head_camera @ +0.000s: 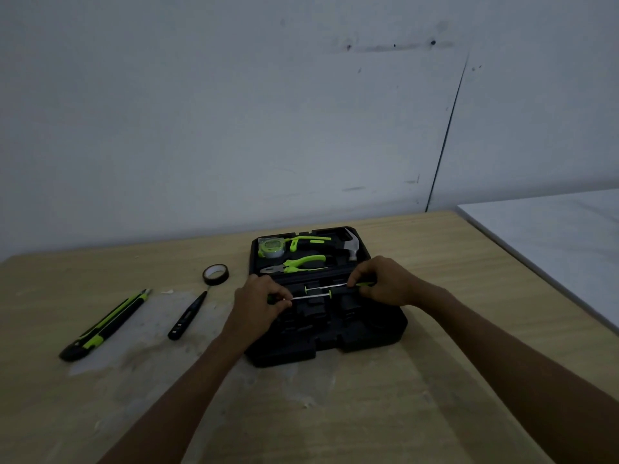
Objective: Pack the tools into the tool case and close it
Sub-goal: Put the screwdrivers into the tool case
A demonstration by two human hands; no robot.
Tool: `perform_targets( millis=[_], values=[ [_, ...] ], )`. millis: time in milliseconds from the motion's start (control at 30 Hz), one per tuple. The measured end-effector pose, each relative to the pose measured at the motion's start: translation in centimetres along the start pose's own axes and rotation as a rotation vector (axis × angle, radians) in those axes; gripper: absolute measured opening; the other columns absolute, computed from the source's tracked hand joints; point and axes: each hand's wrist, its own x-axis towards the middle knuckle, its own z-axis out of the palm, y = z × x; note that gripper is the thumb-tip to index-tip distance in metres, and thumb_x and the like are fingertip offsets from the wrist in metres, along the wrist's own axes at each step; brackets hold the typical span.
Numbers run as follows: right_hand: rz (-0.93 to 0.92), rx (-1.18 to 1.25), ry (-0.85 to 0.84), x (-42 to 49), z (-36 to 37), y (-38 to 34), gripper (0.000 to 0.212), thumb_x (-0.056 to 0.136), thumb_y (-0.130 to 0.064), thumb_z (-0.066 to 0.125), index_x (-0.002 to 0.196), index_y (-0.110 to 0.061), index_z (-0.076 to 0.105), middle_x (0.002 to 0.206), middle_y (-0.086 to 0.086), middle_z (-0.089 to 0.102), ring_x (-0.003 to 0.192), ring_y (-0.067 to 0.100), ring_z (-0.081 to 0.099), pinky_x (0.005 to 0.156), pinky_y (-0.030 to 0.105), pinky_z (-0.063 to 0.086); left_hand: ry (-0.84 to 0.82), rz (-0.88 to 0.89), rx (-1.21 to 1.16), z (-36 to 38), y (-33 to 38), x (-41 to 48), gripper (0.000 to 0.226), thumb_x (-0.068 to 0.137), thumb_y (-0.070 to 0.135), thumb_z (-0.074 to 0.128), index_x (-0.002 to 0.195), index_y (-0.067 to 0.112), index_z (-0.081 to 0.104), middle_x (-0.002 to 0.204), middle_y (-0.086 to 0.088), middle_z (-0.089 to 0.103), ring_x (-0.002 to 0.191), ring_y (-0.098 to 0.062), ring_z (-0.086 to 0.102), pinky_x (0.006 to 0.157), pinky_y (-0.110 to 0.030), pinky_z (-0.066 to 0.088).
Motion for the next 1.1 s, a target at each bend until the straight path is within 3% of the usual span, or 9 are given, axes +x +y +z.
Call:
perform_targets(
  millis=[133,233,333,433,567,700,900,1000,1100],
  values=[
    [-0.021,-0.035,0.019,-0.1,0.0,-0.4,0.017,0.08,-0.008,0.065,0.095,-0.011,0.073,0.095,-0.001,0.069,0.088,0.008,0.058,0.082,0.024,0.048,0.027,0.015,0.03,0.1,-0.3,-0.1,0.007,0.075,0.029,0.074,0.08,0.024,0.074,0.08,0.008,0.053,0.086,-0.013,0.041,0.08,-0.042,0.044],
    [-0.107,-0.097,0.079,0.0,-0.2,-1.4,0.021,0.082,-0.016,0.069,0.102,-0.011,0.073,0.083,-0.019,0.053,0.093,0.011,0.054,0.079,0.017,0.036,0.052,0.034,0.065,0.2,-0.3,0.1,0.021,0.072,0.046,0.067,0.082,0.029,0.074,0.099,0.007,0.06,0.097,-0.014,0.045,0.086,-0.038,0.04],
    [-0.123,-0.154,0.098,0.7,0.0,-1.6,0.026,0.083,-0.024,0.068,0.108,-0.017,0.071,0.109,0.005,0.058,0.112,0.021,0.049,0.088,0.019,0.03,-0.019,-0.015,-0.029,0.1,-0.2,0.9,0.018,0.074,0.043,0.07,0.086,0.03,0.075,0.113,0.007,0.065,0.114,-0.014,0.051,0.098,-0.04,0.04],
    [-0.082,-0.176,0.044,1.0,0.2,-1.6,0.021,0.084,-0.025,0.068,0.103,-0.018,0.073,0.118,0.008,0.052,0.12,0.022,0.042,0.096,0.021,0.027,-0.088,-0.072,-0.065,0.0,-0.1,1.6,0.011,0.076,0.035,0.071,0.085,0.031,0.075,0.117,0.007,0.065,0.118,-0.012,0.052,0.101,-0.04,0.039],
    [-0.094,-0.163,-0.008,1.4,0.1,-1.6,0.014,0.083,-0.018,0.069,0.092,-0.01,0.077,0.096,-0.002,0.058,0.111,0.019,0.054,0.076,0.01,0.026,-0.13,-0.078,-0.019,-0.1,0.0,1.8,0.008,0.077,0.035,0.071,0.082,0.032,0.075,0.119,0.009,0.063,0.119,-0.013,0.051,0.094,-0.038,0.04],
    [-0.077,-0.142,-0.027,2.1,0.2,-1.2,0.01,0.08,-0.016,0.072,0.085,-0.011,0.078,0.094,0.002,0.07,0.1,0.015,0.063,0.078,0.014,0.035,-0.125,-0.071,0.065,-0.2,0.4,1.6,0.011,0.079,0.038,0.068,0.086,0.033,0.075,0.124,0.01,0.059,0.123,-0.014,0.044,0.092,-0.035,0.031],
    [-0.054,-0.091,-0.085,3.1,0.3,-0.8,0.004,0.076,-0.014,0.075,0.077,-0.012,0.078,0.069,-0.009,0.064,0.074,0.003,0.06,0.074,0.022,0.042,-0.141,-0.089,0.068,-0.2,0.5,1.6,0.013,0.079,0.039,0.067,0.086,0.031,0.075,0.125,0.01,0.055,0.124,-0.016,0.039,0.1,-0.04,0.028],
    [-0.014,-0.067,-0.121,3.4,0.2,-0.9,0.001,0.074,-0.014,0.077,0.075,-0.014,0.078,0.069,-0.01,0.065,0.069,-0.003,0.058,0.072,0.02,0.041,-0.142,-0.083,0.078,0.0,0.5,1.5,0.013,0.08,0.039,0.067,0.086,0.031,0.074,0.125,0.01,0.054,0.125,-0.016,0.038,0.101,-0.041,0.027],
    [0.029,-0.069,-0.157,3.7,0.0,-1.1,0.003,0.073,-0.016,0.078,0.075,-0.015,0.076,0.077,0.0,0.072,0.069,-0.004,0.057,0.07,0.017,0.041,-0.139,-0.078,0.086,0.0,0.5,1.4,0.012,0.079,0.04,0.067,0.085,0.031,0.074,0.124,0.01,0.054,0.124,-0.016,0.039,0.101,-0.042,0.028]
  ],
)
